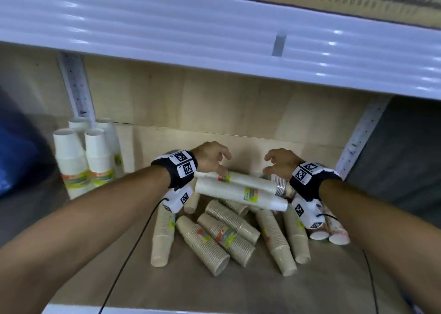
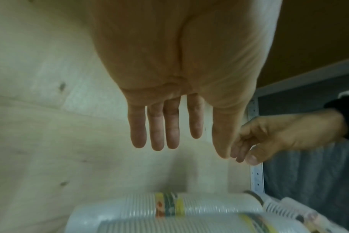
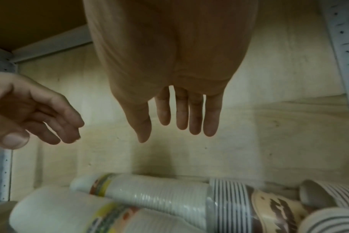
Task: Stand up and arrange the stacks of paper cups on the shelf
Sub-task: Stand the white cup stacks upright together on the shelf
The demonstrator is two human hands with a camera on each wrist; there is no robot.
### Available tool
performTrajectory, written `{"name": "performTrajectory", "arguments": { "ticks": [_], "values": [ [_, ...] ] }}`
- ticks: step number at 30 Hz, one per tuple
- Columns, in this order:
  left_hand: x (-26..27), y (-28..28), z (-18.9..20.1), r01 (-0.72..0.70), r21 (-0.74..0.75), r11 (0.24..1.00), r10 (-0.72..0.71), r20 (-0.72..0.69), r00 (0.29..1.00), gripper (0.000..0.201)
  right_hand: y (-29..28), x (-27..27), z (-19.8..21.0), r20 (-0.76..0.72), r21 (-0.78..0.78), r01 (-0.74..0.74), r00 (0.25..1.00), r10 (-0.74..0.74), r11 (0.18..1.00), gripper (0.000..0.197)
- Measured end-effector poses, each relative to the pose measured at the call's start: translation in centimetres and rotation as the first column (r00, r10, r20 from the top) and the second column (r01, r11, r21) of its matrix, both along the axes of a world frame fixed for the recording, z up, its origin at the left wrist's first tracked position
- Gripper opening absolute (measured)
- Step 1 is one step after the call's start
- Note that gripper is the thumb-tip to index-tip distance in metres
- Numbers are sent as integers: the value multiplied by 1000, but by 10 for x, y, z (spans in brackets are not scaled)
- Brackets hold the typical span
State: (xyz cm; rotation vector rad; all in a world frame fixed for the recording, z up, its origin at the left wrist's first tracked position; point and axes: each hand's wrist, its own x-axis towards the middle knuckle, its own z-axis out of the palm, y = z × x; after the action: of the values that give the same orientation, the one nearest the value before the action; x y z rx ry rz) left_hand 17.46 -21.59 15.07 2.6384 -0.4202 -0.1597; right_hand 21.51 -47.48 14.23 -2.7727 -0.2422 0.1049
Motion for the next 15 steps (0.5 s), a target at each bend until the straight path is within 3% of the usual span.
{"name": "performTrajectory", "arguments": {
  "ticks": [5, 11, 15],
  "values": [
    [9, -14, -32, 60, 75, 995, -53, -97, 994, 63, -8, 9, -21, -70, -48, -53, 996, 49, 997, 50],
    [14, -17, -61, 132, 220, 967, -108, -118, 987, 69, 3, 24, -36, -149, -127, -146, 981, 126, 981, 60],
    [21, -13, -71, 156, 294, 943, -120, -136, 983, 75, 9, 29, -45, -176, -179, -210, 968, 179, 961, 54]
  ]
}}
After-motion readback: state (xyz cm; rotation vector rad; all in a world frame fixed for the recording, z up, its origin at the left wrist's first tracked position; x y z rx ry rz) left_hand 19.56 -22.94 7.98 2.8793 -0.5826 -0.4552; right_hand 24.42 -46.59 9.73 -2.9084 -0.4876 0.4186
